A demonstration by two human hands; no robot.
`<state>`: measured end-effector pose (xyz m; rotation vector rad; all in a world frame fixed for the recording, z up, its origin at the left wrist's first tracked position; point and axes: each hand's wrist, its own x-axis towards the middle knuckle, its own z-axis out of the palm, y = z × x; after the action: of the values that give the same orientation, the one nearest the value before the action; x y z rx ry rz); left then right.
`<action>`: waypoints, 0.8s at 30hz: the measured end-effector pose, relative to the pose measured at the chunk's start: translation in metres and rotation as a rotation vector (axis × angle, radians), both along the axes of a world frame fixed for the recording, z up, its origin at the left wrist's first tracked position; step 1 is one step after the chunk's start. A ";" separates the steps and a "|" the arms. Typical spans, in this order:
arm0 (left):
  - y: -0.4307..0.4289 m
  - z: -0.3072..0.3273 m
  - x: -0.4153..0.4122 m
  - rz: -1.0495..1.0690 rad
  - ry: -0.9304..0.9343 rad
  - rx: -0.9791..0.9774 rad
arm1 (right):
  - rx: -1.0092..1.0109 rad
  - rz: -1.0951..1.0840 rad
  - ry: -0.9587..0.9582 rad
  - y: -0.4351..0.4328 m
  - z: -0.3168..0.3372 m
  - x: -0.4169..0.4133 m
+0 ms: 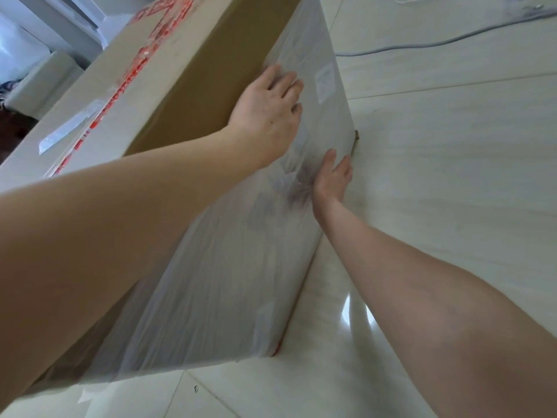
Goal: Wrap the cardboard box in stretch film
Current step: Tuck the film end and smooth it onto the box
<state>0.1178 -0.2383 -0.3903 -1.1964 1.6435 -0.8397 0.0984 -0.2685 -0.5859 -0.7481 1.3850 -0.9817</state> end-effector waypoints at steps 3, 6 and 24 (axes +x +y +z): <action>0.006 -0.010 -0.004 -0.012 0.011 0.030 | 0.014 0.011 -0.011 0.015 -0.008 0.002; 0.021 -0.030 -0.001 -0.009 0.118 0.111 | 0.010 0.012 -0.024 0.026 -0.007 0.009; 0.034 -0.050 -0.002 -0.011 0.056 0.162 | 0.074 -0.027 0.054 0.026 -0.029 -0.027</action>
<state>0.1159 -0.2045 -0.4404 -1.1081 1.7298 -0.6711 0.0712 -0.2421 -0.6145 -0.7066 1.4739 -0.9316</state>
